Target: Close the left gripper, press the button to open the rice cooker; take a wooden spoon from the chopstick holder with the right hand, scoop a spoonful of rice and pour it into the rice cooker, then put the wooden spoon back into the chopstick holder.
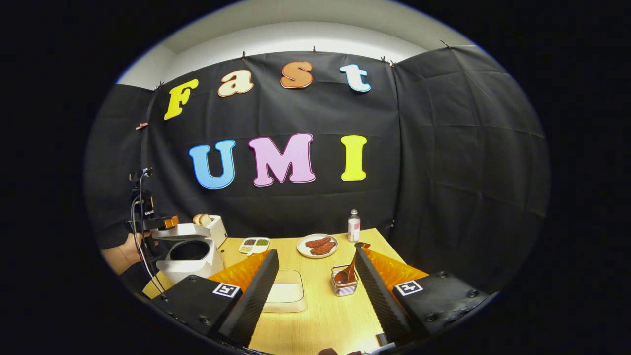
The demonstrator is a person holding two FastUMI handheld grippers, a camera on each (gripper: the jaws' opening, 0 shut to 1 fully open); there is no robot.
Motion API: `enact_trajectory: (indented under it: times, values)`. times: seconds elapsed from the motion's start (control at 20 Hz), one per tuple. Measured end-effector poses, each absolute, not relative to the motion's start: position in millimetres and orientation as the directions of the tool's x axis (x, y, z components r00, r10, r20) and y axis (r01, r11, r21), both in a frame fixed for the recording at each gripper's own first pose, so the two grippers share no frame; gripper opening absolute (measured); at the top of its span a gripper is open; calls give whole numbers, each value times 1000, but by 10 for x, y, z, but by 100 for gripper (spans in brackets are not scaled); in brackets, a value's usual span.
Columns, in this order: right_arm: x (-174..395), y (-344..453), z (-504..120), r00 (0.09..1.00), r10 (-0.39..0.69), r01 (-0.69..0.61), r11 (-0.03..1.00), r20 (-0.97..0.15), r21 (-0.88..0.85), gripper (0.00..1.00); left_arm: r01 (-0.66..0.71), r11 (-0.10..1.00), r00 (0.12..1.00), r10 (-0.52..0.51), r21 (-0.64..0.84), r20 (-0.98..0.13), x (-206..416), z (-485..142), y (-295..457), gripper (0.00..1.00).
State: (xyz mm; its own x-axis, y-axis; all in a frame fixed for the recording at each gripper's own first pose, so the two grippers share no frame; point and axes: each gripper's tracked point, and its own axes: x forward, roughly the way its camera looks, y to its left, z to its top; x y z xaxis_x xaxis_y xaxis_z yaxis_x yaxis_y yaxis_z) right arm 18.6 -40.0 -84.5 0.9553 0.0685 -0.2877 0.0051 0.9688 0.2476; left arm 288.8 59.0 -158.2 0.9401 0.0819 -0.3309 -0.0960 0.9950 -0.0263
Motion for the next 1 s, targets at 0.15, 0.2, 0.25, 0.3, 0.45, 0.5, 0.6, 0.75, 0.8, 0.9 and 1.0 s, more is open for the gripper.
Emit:
enact_trajectory:
  times: [0.15, 0.2, 0.25, 0.3, 0.45, 0.5, 0.6, 0.75, 0.8, 0.9, 1.0]
  values:
    - [130, -411, -841, 955, 69, 0, 972, -289, 233, 98, -105, 994, 925, 84, -35, -371, 2806, -1799, 558, 98]
    - [114, -421, -838, 955, 68, 0, 973, -289, 229, 98, -108, 993, 918, 85, -37, -387, 2771, -1884, 552, 98]
    - [104, -429, -850, 954, 68, 1, 974, -291, 228, 98, -108, 994, 913, 87, -30, -398, 2737, -1966, 552, 99]
    - [94, -444, -840, 955, 66, 3, 973, -290, 231, 98, -105, 994, 913, 87, -22, -399, 2710, -2019, 542, 99]
    - [87, -470, -823, 956, 61, 11, 970, -286, 243, 98, -99, 995, 908, 88, -7, -409, 2649, -2124, 541, 98]
    - [80, -476, -821, 957, 61, 11, 969, -285, 246, 98, -101, 995, 903, 87, -11, -420, 2625, -2166, 539, 98]
    - [87, -483, -833, 956, 61, 12, 969, -286, 247, 98, -98, 995, 893, 85, -7, -441, 2573, -2286, 513, 98]
    - [65, -448, -860, 954, 70, 3, 970, -293, 244, 98, -94, 996, 877, 84, 3, -473, 2495, -2453, 479, 98]
    - [64, -439, -864, 952, 76, -1, 969, -296, 245, 98, -92, 996, 873, 83, 4, -481, 2473, -2479, 454, 99]
    - [85, -425, -870, 951, 83, -6, 968, -297, 252, 98, -85, 996, 864, 87, 25, -497, 2427, -2558, 432, 99]
    - [110, -432, -859, 952, 85, -6, 966, -294, 258, 98, -78, 996, 856, 88, 42, -509, 2381, -2606, 419, 99]
